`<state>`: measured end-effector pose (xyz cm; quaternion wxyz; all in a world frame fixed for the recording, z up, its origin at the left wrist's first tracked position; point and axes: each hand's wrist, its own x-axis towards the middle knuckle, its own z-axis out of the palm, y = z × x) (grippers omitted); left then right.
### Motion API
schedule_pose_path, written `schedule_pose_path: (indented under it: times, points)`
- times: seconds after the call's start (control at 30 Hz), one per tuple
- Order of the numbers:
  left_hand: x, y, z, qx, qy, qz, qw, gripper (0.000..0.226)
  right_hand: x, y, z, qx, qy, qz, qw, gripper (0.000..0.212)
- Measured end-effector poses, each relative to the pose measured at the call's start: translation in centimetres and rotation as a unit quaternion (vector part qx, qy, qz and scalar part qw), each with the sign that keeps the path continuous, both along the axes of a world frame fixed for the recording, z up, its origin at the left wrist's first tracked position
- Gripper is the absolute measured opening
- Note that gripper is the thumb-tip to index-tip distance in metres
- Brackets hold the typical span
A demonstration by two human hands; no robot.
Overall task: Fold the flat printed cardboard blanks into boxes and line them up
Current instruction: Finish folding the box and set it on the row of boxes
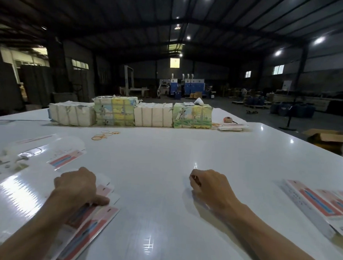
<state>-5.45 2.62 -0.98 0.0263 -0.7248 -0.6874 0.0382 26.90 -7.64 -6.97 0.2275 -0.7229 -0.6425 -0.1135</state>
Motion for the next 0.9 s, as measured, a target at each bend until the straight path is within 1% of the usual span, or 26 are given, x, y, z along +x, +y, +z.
schedule_pose_path:
  times: [0.1,0.2,0.27,0.3,0.33,0.37,0.4,0.43,0.47,0.5,0.53,0.57,0.63,0.67,0.73,0.77,0.8,0.83,0.9]
  points:
    - [-1.0,1.0,0.4,-0.031,-0.037,-0.015,0.999,0.081,-0.3,0.2,0.2,0.003,0.021,0.008,1.000,0.017]
    - [-0.9,1.7,0.7,0.000,-0.066,-0.062,0.996,0.061,-0.4,0.3,0.0,0.008,0.038,0.015,0.999,0.017]
    - [0.0,2.1,1.2,0.023,-0.133,-0.109,0.985,0.050,-0.3,0.4,-0.2,0.019,0.055,0.021,0.998,0.016]
    - [0.8,2.1,1.5,0.018,-0.189,-0.135,0.973,0.045,-0.2,0.5,-0.3,0.029,0.063,0.023,0.997,0.015]
    - [1.8,2.1,1.9,-0.005,-0.266,-0.159,0.951,0.041,-0.2,0.6,-0.4,0.041,0.071,0.025,0.996,0.016]
    - [3.0,1.9,2.3,-0.049,-0.358,-0.180,0.915,0.037,-0.2,0.7,-0.4,0.057,0.078,0.028,0.995,0.016]
    - [4.3,1.5,2.7,-0.114,-0.450,-0.196,0.864,0.035,-0.1,0.8,-0.3,0.080,0.089,0.034,0.992,0.015]
    - [5.8,1.0,3.0,-0.187,-0.520,-0.205,0.808,0.034,-0.1,0.8,-0.3,0.107,0.104,0.045,0.988,0.014]
    - [7.1,0.5,3.2,-0.249,-0.564,-0.210,0.759,0.036,-0.1,0.8,-0.3,0.138,0.122,0.060,0.981,0.015]
    - [8.4,0.1,3.0,-0.296,-0.590,-0.215,0.720,0.039,-0.1,0.8,-0.2,0.173,0.138,0.077,0.972,0.021]
    - [9.7,-0.2,2.6,-0.331,-0.607,-0.218,0.689,0.042,-0.1,0.9,-0.1,0.207,0.151,0.095,0.962,0.026]
    - [10.9,-0.6,1.9,-0.358,-0.619,-0.218,0.664,0.045,-0.2,1.0,0.0,0.235,0.159,0.110,0.953,0.029]
    - [13.1,-1.3,0.2,-0.393,-0.633,-0.213,0.632,0.055,-0.2,1.0,0.4,0.263,0.173,0.129,0.940,0.034]
    - [14.0,-1.7,-0.8,-0.401,-0.645,-0.213,0.615,0.063,-0.1,1.0,0.4,0.258,0.177,0.129,0.941,0.037]
    - [15.1,-2.1,-2.7,-0.396,-0.692,-0.212,0.566,0.074,0.0,1.1,0.3,0.214,0.178,0.120,0.953,0.038]
    - [15.3,-2.3,-3.5,-0.381,-0.716,-0.207,0.548,0.074,0.1,1.1,0.1,0.192,0.171,0.116,0.959,0.039]
    - [15.2,-2.3,-4.2,-0.362,-0.733,-0.200,0.540,0.071,0.1,1.2,-0.1,0.176,0.164,0.116,0.964,0.040]
    - [15.0,-2.3,-4.8,-0.342,-0.743,-0.196,0.540,0.067,0.1,1.3,-0.2,0.166,0.161,0.119,0.966,0.042]
    - [14.6,-2.2,-5.6,-0.326,-0.742,-0.194,0.553,0.065,-0.1,1.2,-0.3,0.143,0.172,0.120,0.967,0.046]
